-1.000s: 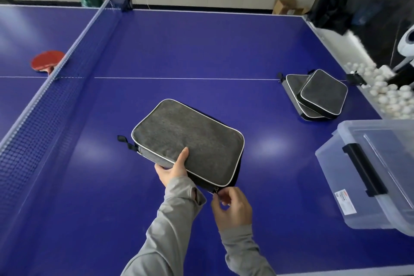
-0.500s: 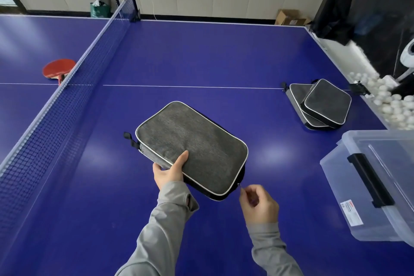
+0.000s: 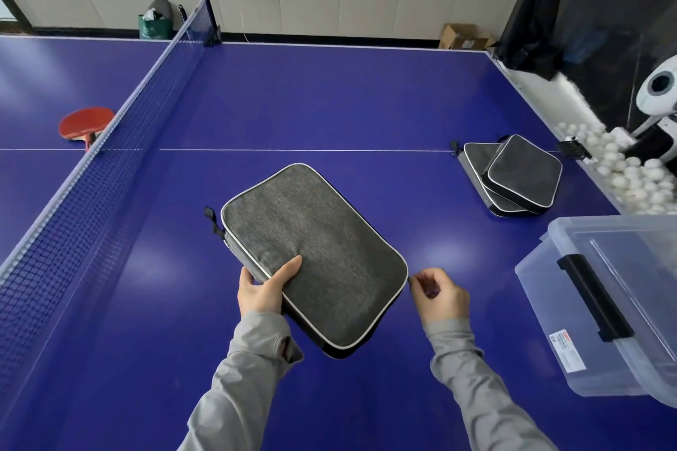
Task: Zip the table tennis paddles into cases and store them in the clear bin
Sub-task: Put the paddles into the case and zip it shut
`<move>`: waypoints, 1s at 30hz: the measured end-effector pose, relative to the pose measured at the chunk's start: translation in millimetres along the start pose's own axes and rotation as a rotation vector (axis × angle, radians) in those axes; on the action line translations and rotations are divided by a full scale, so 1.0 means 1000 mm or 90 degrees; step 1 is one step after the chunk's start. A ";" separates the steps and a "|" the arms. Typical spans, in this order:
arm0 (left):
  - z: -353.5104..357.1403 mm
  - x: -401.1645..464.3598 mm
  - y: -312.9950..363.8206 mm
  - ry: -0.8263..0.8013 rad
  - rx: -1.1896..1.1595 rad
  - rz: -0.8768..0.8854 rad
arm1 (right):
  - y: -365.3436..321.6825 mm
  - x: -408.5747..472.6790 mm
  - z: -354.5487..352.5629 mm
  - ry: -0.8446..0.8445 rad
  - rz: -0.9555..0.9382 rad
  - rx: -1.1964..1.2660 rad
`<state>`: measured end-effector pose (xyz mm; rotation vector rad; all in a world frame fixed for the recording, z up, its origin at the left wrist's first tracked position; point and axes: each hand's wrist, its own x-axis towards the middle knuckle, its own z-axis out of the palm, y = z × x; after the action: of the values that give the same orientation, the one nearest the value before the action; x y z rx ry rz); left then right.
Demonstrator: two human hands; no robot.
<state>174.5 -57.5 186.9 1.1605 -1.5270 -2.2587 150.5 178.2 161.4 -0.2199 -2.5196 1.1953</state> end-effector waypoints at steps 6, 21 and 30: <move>-0.006 0.008 0.006 -0.045 -0.014 -0.012 | -0.008 0.020 -0.004 -0.046 -0.062 0.014; -0.013 0.003 0.020 -0.204 0.010 0.057 | -0.039 0.062 0.001 -0.206 -0.125 0.057; -0.023 0.007 0.018 -0.266 0.041 0.074 | -0.052 0.059 0.001 -0.224 -0.081 0.104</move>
<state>180.7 -85.6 194.8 0.6135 -1.7645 -2.4959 95.4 161.5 214.9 0.2059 -2.6552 1.4875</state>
